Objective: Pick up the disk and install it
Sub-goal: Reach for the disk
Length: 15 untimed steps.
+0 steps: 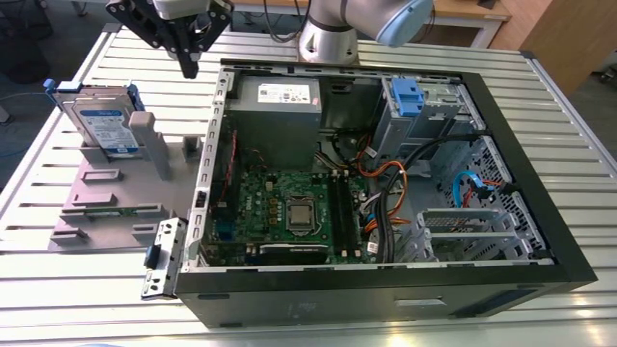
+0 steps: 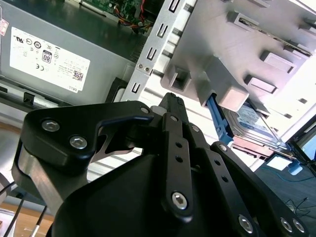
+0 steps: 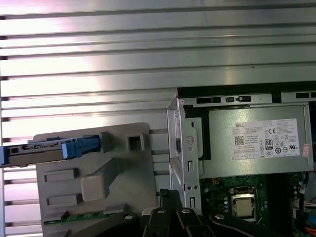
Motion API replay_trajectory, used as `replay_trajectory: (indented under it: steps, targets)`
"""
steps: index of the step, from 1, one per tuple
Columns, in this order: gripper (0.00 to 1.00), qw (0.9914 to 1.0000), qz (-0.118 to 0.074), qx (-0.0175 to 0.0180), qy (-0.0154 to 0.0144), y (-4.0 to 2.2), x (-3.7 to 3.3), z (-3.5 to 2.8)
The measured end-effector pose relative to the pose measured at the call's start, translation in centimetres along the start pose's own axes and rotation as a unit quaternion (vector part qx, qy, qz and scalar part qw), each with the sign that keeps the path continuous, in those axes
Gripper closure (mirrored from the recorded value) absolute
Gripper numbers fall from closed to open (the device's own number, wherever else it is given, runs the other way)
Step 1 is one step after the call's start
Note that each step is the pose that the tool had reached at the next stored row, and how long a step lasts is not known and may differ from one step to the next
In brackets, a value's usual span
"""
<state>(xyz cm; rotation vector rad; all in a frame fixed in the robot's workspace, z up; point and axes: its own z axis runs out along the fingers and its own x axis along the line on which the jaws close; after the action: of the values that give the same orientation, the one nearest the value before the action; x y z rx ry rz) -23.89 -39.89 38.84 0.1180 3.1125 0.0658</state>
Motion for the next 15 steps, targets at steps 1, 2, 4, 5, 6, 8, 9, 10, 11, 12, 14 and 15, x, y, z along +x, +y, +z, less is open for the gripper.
replay_trajectory:
  steps: [1,2,4,5,6,8,9,10,11,12,14,15]
  targets:
    - [0.89,1.00000,0.000,0.0000,0.0000,0.00,0.01,0.00]
    - [0.89,1.00000,0.000,0.0000,0.0000,0.00,0.03,0.00]
    - [0.89,1.00000,0.000,0.0000,0.0000,-0.01,0.07,0.00]
    - [0.89,1.00000,0.000,0.0000,0.0000,-0.03,0.37,0.00]
    - [0.89,1.00000,0.000,0.0000,0.0000,-0.05,0.69,0.00]
    - [0.89,1.00000,0.000,0.0000,0.0000,-0.06,0.72,0.00]
    - [0.89,1.00000,0.000,0.0000,0.0000,-0.06,0.74,0.00]
    - [0.89,1.00000,0.000,0.0000,0.0000,-0.06,0.76,0.00]
    - [0.89,1.00000,0.000,0.0000,0.0000,-0.06,0.78,0.00]
    - [0.89,1.00000,0.000,0.0000,0.0000,-0.06,0.81,0.00]
    - [0.89,1.00000,0.000,0.0000,0.0000,-0.07,0.85,0.01]
    - [0.89,1.00000,0.000,0.0000,0.0000,-0.07,0.89,0.01]
